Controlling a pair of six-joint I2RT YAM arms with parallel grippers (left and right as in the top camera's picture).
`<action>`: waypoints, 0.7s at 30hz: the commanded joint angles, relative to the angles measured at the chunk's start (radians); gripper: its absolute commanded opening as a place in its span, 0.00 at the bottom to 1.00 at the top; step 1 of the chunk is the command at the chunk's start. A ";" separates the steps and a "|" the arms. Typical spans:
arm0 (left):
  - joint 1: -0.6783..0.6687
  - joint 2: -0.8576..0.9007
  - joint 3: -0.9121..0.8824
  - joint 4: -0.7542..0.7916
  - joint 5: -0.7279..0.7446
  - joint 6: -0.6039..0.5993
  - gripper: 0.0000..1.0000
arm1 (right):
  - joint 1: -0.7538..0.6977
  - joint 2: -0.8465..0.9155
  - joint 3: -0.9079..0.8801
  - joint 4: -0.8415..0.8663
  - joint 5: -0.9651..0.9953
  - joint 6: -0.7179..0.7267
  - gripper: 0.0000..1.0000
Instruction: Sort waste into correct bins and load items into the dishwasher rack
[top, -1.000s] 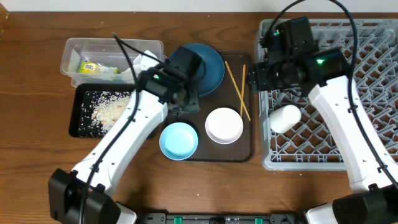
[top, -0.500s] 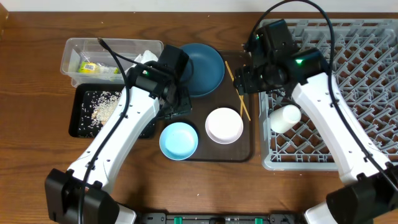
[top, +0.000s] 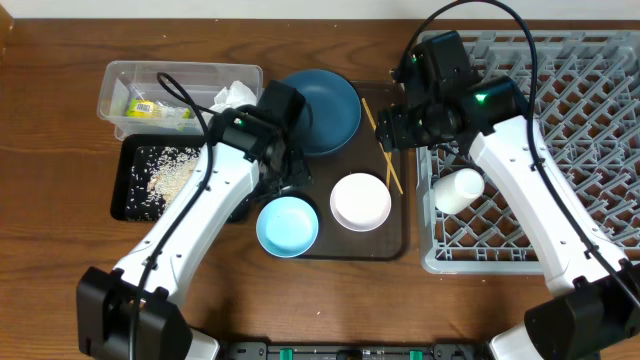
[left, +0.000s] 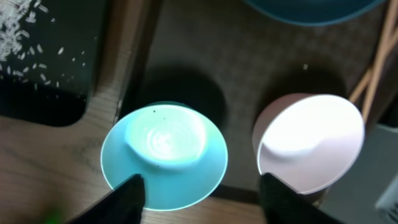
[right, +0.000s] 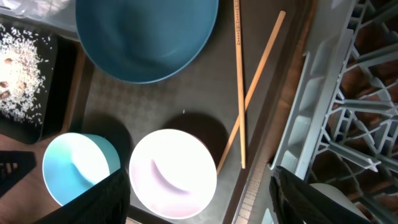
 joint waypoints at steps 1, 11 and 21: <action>-0.012 0.001 -0.034 0.005 -0.076 -0.020 0.66 | -0.010 0.005 0.016 0.001 0.002 0.000 0.71; -0.047 0.008 -0.116 0.119 -0.085 -0.029 0.66 | -0.016 0.005 0.016 -0.004 0.046 -0.001 0.79; -0.076 0.036 -0.123 0.149 -0.122 -0.097 0.73 | -0.064 0.005 0.016 -0.035 0.043 -0.016 0.96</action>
